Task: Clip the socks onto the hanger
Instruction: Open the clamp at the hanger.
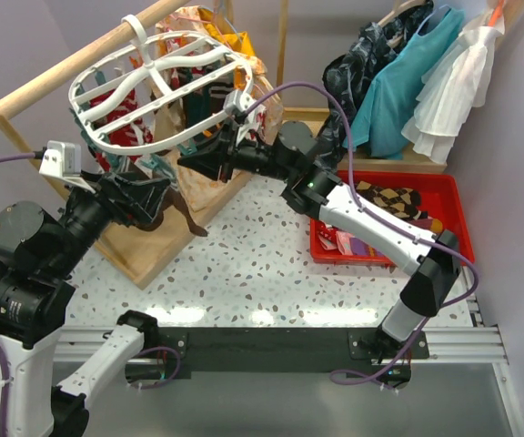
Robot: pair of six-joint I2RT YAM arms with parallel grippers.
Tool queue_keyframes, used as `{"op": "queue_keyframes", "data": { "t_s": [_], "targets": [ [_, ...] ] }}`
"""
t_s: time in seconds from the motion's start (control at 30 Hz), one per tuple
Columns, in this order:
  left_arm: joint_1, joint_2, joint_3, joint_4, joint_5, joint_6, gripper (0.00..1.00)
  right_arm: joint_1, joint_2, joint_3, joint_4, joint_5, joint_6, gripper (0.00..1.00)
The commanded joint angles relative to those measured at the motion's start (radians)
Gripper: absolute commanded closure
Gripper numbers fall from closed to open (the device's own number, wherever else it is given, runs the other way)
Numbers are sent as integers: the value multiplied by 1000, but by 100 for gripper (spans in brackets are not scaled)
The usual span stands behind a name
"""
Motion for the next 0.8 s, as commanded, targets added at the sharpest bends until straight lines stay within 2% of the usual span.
{"op": "queue_keyframes", "data": {
  "t_s": [0.0, 0.17, 0.4, 0.77],
  "targets": [
    [-6, 12, 14, 15, -18, -30, 20, 77, -50, -23, -17, 66, -93, 100],
    [-6, 14, 13, -5, -62, -49, 21, 166, -49, -33, -62, 224, -197, 100],
    [-6, 22, 7, -30, -123, -78, 24, 271, -3, 13, -119, 355, -309, 100],
    [-6, 55, -27, 16, -143, -132, 30, 308, 40, 37, -134, 381, -351, 100]
  ]
}}
